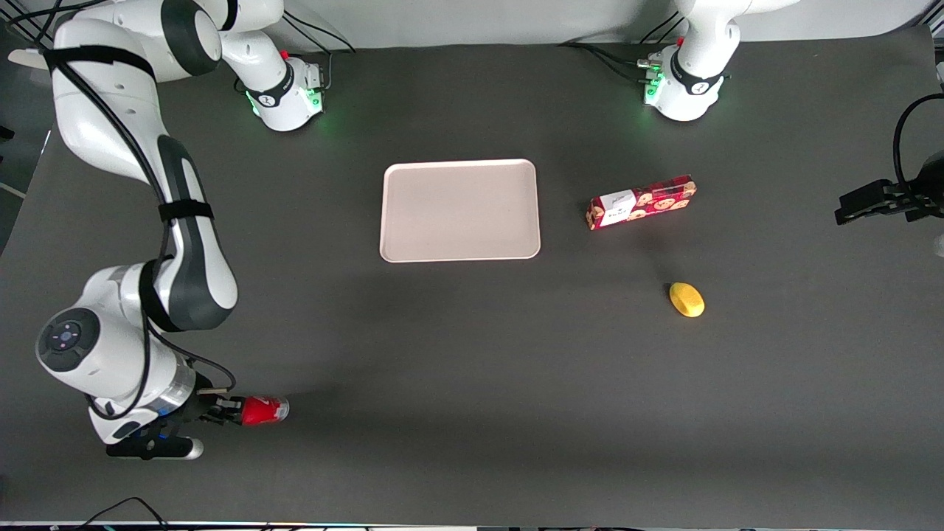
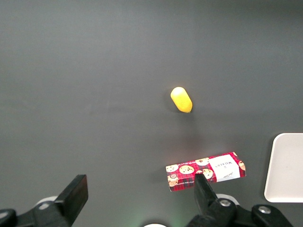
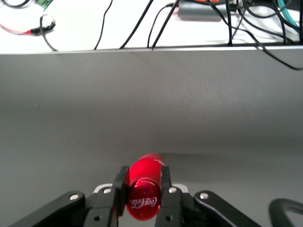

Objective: Place coke bottle on tray
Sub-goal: 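Lift the bottle and carry it with the right gripper over the white tray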

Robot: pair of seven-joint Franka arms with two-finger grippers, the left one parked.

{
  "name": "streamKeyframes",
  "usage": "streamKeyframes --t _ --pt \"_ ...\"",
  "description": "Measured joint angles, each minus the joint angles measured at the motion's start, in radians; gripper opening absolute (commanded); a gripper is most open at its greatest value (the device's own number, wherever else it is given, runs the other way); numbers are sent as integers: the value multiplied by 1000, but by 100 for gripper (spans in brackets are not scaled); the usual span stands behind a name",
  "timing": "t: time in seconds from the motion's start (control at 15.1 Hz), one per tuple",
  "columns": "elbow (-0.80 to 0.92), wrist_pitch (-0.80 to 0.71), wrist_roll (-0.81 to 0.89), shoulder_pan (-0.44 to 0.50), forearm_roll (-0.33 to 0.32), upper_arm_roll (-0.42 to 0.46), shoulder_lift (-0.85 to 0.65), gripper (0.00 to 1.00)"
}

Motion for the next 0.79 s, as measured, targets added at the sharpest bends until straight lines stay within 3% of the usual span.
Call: streamKeyframes --t 0.53,0.79 --pt "26 -448 65 21 1 5 -214 0" --pt "45 -617 275 38 -6 130 -283 0"
